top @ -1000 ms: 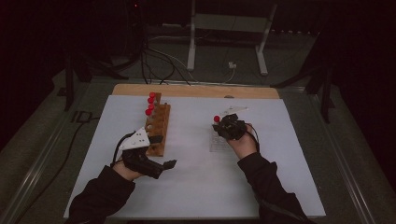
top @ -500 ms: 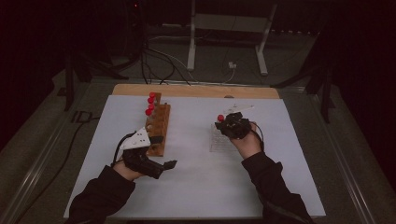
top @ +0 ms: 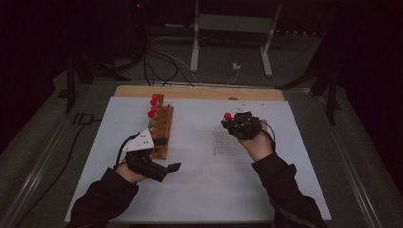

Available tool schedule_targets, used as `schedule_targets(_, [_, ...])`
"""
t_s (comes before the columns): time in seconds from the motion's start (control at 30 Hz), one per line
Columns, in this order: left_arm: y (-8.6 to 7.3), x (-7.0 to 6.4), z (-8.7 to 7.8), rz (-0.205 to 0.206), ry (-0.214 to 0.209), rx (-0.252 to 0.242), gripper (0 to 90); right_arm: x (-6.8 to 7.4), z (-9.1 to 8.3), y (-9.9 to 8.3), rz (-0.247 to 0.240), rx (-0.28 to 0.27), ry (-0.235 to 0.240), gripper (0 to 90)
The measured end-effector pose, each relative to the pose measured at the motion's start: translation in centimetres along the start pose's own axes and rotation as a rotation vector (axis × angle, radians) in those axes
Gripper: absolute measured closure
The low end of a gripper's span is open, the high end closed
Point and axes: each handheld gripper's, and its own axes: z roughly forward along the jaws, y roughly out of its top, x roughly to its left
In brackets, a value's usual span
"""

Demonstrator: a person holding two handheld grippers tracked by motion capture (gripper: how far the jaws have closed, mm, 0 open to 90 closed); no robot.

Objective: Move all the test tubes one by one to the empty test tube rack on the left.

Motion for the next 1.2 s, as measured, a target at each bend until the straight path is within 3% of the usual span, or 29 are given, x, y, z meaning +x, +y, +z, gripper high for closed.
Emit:
schedule_targets(0.2, [0.6, -0.1, -0.2, 0.002, -0.004, -0.014, 1.9, 0.7, -0.9, 0.5, -0.016, -0.025, 0.016, 74.9])
schedule_targets(0.37, [1.1, -0.2, -0.3, 0.012, -0.008, -0.022, 1.9, 1.7, -1.1, 0.5, -0.03, -0.036, 0.058, 74.9])
schedule_targets(0.87, [2.1, -0.5, 1.1, 0.04, -0.012, -0.021, 2.5, 6.9, 0.4, -1.1, -0.119, 0.03, 0.199, 74.9])
schedule_targets(1.2, [2.7, -0.6, 2.9, 0.079, -0.023, -0.027, 20.3, 8.7, 1.3, -2.1, -0.14, 0.06, 0.257, 74.9])
